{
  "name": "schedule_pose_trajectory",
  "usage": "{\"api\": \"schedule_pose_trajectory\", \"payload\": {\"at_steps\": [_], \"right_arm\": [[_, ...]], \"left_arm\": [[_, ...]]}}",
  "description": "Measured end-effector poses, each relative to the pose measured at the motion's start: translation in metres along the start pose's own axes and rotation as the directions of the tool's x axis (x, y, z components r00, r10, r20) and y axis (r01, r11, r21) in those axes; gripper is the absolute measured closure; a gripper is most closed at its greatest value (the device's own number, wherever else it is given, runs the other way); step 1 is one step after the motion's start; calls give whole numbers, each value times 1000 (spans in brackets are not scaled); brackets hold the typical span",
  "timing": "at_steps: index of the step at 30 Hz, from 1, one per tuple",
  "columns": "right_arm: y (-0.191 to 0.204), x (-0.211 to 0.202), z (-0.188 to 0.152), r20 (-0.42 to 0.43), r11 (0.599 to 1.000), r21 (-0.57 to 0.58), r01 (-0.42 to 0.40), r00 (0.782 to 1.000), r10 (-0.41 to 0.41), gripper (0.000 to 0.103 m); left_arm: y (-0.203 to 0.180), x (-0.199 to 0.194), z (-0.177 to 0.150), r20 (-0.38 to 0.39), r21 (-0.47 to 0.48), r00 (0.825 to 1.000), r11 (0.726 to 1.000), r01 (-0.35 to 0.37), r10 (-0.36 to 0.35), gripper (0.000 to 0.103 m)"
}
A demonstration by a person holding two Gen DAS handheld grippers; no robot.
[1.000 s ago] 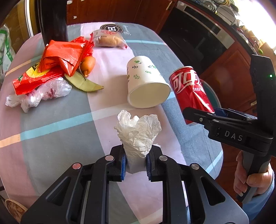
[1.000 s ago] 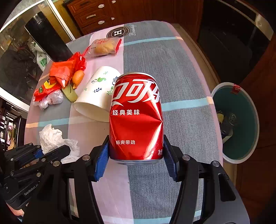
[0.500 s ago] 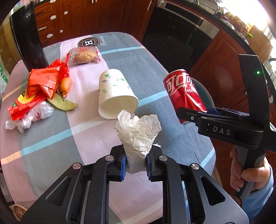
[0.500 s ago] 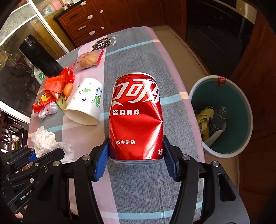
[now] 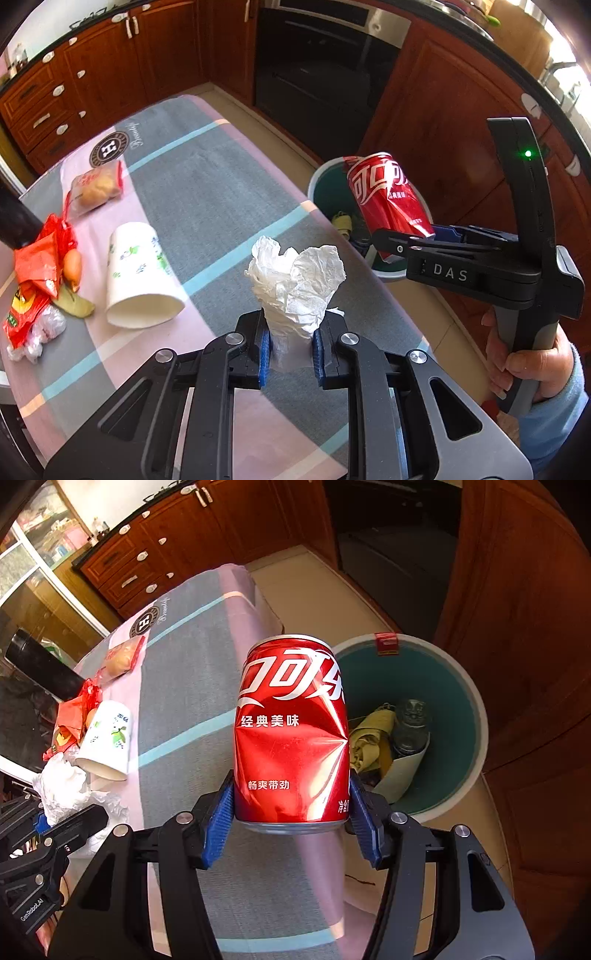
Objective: Collect trash
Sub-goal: 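Carry tissue and cola can over the bin and open both grippers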
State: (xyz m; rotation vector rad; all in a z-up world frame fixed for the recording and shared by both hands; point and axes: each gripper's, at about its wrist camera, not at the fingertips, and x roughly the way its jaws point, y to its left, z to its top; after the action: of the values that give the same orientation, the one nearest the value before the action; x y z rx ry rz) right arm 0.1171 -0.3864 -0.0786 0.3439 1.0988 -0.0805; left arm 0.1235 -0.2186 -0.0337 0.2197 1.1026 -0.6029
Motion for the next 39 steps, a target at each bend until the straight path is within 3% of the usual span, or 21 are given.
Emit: {"api": "schedule_pose_trajectory", "payload": {"at_steps": [14,20,21,24,31,34,39], "right_arm": [[-112,-3,21,16,981,186,52,998,-56,48],[-132,5,24,-11,974,213,71,997,-71,48],[-132,7,24,-18,975,212,73,997,-71,48],[-134,15,26,-33,974,217,70,997,-64,48],[-131,27,31,-56,977,200,69,997,-59,48],[-128,31,33,-62,978,194,74,996,-63,48],[-126,33,38,-70,978,196,75,996,-62,47]], "left_arm": [[-74,70,57,-78,127,995,990,68,-58,85],[-91,99,70,-110,149,991,985,93,-77,83],[-92,104,71,-115,150,991,984,92,-75,79],[-97,112,73,-114,158,992,985,74,-56,41],[-92,115,71,-102,162,994,986,40,-24,26],[-88,114,72,-92,160,995,986,44,-29,14],[-86,113,74,-88,161,995,986,49,-35,12]]}}
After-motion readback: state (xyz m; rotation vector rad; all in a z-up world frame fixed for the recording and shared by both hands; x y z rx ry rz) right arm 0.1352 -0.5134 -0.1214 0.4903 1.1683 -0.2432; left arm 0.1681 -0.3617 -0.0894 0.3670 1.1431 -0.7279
